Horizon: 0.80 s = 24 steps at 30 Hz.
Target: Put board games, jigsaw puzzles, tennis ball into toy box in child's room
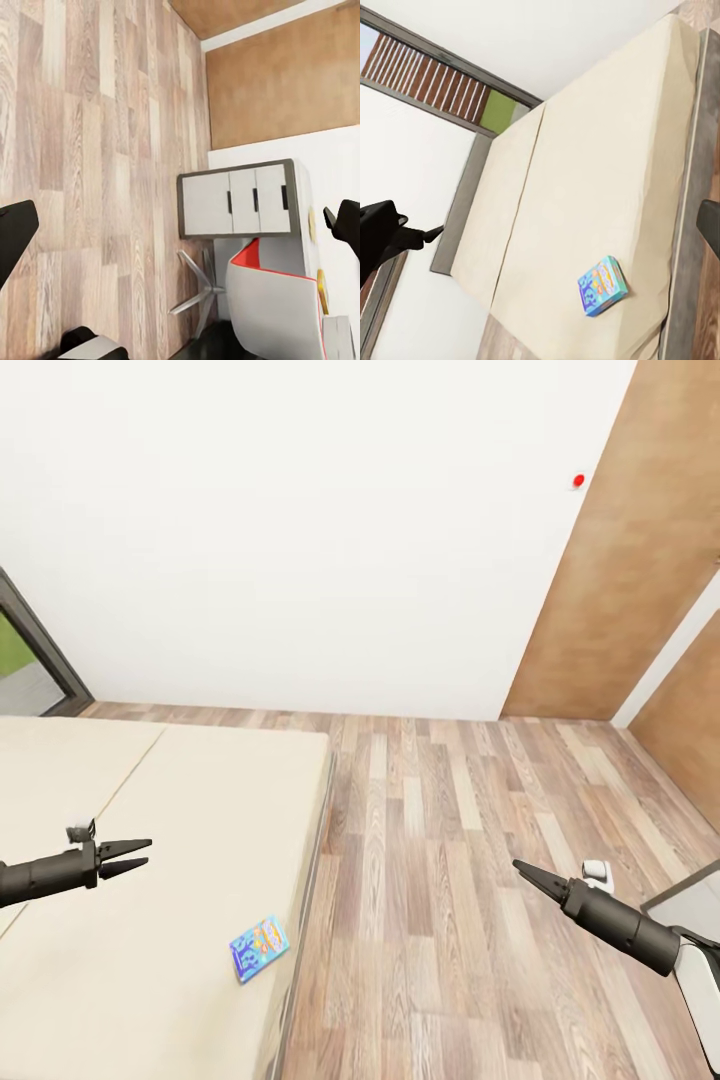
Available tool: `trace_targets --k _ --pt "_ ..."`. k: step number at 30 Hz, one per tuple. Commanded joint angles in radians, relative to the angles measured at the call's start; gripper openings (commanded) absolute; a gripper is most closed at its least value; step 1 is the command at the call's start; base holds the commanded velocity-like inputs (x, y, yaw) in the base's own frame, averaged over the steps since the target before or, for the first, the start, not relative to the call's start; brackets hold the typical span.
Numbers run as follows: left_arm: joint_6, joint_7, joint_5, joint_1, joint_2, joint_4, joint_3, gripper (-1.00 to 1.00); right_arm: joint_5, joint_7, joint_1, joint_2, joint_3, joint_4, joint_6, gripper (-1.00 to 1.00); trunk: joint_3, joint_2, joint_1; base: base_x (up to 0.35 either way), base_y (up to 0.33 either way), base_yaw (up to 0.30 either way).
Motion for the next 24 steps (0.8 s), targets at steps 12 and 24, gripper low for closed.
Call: trace_targets --k 12,24 --pt "0.01 -0.053 -0.001 0.038 0.0 -0.004 0.001 1.0 -0.002 0.002 -0.001 0.0 0.001 0.0 0.005 1.0 0.018 -0.002 0.001 0.0 0.0 0.0" --pt "0.026 -0.053 0.005 0.056 0.003 -0.036 0.004 1.0 -0.003 0.006 -0.001 0.0 -0.001 0.011 0.005 1.0 0.038 -0.002 0.001 0.0 0.0 0.0"
